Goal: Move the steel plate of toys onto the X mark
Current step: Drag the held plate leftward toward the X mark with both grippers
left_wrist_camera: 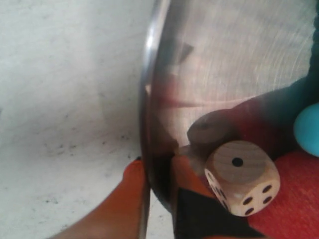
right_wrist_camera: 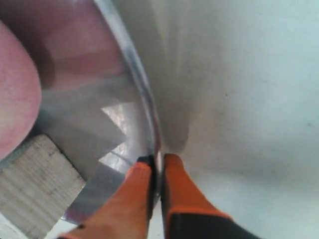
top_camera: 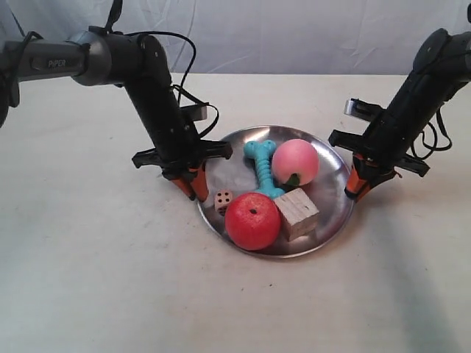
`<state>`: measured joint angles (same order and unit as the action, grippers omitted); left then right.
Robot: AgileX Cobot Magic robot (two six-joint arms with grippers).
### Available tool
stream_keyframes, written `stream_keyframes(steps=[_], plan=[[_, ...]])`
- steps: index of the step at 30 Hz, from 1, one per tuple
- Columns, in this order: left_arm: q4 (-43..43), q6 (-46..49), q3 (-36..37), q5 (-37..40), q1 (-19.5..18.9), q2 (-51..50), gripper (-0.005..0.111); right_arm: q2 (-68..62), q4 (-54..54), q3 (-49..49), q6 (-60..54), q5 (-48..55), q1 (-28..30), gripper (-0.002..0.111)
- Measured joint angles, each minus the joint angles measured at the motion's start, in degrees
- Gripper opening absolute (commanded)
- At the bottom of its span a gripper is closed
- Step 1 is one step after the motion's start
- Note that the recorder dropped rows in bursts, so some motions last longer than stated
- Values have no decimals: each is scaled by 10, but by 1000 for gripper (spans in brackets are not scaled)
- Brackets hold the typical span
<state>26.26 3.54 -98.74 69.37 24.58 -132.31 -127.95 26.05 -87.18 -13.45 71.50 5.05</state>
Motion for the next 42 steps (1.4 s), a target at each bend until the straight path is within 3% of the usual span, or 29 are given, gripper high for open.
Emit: stream_keyframes(steps=[23,42], plan=[[-21,3,26,-8,3,29,0,17,1,33,14,-2,-4,-1],[-26,15,40,-13,-26,64,0,40,42,33,4,-5,-8,-1]])
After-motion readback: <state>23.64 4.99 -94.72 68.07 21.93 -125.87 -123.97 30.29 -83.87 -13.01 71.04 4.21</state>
